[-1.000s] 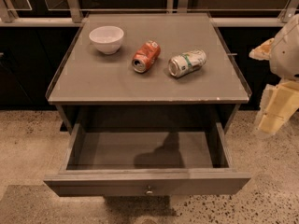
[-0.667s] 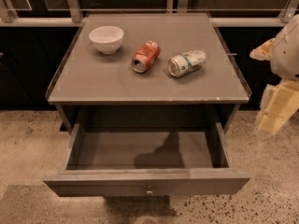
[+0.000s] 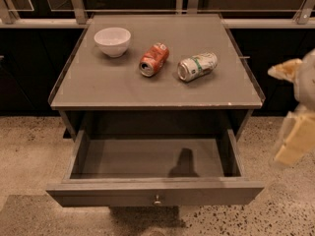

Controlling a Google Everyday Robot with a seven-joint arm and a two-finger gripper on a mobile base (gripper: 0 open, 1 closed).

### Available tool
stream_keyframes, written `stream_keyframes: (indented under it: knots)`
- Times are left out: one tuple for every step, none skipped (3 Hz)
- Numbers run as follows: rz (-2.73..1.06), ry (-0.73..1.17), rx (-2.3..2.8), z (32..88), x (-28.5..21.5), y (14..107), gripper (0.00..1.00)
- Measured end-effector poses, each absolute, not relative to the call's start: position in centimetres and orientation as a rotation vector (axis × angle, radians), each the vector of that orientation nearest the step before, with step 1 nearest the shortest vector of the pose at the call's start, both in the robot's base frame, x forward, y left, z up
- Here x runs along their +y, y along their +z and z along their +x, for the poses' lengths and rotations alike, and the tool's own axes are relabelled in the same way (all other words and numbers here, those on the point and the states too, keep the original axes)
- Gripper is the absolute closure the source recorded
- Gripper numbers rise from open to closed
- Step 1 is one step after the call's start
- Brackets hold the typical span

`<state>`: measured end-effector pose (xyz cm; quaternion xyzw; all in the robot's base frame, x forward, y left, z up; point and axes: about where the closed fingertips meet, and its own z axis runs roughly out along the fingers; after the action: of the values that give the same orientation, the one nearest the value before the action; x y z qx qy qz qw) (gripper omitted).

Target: Close bottom drawer

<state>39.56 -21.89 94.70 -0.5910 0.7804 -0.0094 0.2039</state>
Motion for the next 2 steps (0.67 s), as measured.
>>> stream_keyframes:
  knots:
    - [-1.489, 0.124, 2.169, 36.9, -21.3, 89.3, 0.00]
    - [-1.321, 0.355, 2.165, 35.6, -19.1, 81.1, 0.00]
